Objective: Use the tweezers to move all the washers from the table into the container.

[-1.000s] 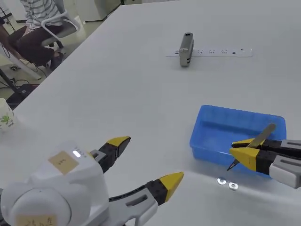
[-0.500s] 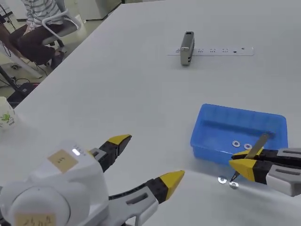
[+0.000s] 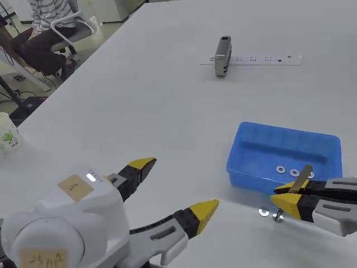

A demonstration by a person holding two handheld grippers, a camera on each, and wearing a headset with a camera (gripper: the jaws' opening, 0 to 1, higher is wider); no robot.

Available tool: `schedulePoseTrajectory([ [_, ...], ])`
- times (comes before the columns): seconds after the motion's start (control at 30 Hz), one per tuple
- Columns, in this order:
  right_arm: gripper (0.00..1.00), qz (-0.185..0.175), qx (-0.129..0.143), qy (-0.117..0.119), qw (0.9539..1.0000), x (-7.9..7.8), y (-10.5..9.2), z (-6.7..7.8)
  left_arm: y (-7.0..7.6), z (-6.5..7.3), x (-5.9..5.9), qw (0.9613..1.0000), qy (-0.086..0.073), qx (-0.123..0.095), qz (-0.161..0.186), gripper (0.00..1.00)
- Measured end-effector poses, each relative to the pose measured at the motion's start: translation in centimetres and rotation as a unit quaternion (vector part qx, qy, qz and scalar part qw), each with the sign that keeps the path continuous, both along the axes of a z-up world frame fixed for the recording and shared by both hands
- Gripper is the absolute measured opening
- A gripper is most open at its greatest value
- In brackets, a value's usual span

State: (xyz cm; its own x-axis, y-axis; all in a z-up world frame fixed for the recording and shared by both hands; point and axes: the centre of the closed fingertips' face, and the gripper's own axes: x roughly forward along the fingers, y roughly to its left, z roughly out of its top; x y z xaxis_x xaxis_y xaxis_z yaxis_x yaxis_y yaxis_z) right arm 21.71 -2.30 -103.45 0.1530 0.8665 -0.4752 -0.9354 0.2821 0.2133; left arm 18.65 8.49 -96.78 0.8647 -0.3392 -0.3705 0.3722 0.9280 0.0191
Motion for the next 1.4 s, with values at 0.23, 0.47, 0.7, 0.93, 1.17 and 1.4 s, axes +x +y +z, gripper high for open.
schedulePoseTrajectory([
  [0.23, 0.04, 0.035, -0.020, -0.036, 0.9986, -0.7, 0.4, -0.2, 0.0, 0.0, 0.0, 1.0000, 0.000, 0.001, 0.000, 0.67],
  [0.47, 0.04, 0.068, -0.034, -0.067, 0.9949, -1.6, 0.9, -0.3, 0.0, -0.1, 0.0, 1.0000, 0.001, 0.002, -0.001, 0.67],
  [0.7, 0.02, 0.096, -0.054, -0.107, 0.9882, -1.8, 0.9, -0.4, 0.0, -0.1, 0.0, 1.0000, 0.001, 0.003, -0.001, 0.67],
  [0.93, 0.02, 0.093, -0.065, -0.112, 0.9872, -1.8, 1.3, -0.4, 0.0, -0.1, 0.0, 1.0000, 0.001, 0.003, 0.000, 0.67],
  [1.17, 0.03, 0.089, -0.042, -0.113, 0.9887, -1.7, 1.7, 1.0, 0.1, -0.1, 0.0, 1.0000, 0.001, 0.003, 0.001, 0.67],
  [1.4, 0.03, 0.075, 0.002, -0.097, 0.9924, -1.5, 2.2, 3.7, 0.1, 0.0, 0.0, 1.0000, -0.002, 0.002, 0.002, 0.67],
])
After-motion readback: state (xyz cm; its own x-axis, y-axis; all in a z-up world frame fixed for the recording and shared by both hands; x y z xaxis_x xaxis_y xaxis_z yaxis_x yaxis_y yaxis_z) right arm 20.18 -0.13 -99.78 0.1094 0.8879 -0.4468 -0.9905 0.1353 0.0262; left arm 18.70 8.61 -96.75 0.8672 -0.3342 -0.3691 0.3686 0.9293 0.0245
